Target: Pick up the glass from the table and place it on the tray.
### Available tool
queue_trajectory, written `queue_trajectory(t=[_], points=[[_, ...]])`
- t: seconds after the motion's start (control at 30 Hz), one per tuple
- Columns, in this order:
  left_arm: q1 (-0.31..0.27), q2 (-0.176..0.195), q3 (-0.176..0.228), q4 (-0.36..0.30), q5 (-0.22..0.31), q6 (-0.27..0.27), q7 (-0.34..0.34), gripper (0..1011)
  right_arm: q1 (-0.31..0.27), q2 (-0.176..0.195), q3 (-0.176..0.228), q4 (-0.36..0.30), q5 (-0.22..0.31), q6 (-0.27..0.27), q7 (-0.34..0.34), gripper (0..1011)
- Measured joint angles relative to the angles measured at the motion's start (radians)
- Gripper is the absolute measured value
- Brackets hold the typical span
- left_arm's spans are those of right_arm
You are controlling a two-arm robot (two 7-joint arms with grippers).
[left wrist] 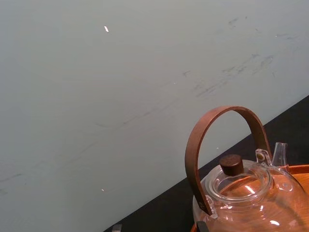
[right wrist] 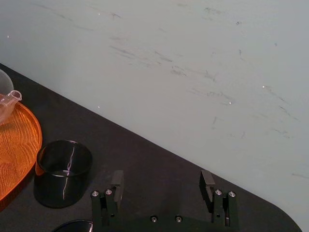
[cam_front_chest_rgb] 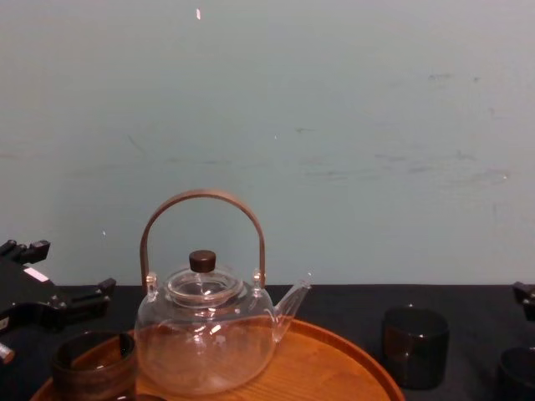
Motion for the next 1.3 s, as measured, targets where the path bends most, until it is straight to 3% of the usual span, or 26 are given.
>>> queue_trajectory(t=[0.77, 1.03, 1.3], points=[[0.0, 0.0, 0.0, 0.0, 0.0, 0.0, 0.0, 1001, 0.0, 0.0, 0.0, 0.0, 0.0, 0.0, 0.0, 1002], [0.0, 0.0, 0.0, 0.0, 0.0, 0.0, 0.0, 1001, -0.014, -0.002, 0.024, -0.015, 0.009, 0.005, 0.036, 1002], [0.0, 0.0, 0.0, 0.0, 0.0, 0.0, 0.0, 1001, -0.054, 0.015, 0.065, -0.081, 0.032, 0.009, 0.069, 1002]])
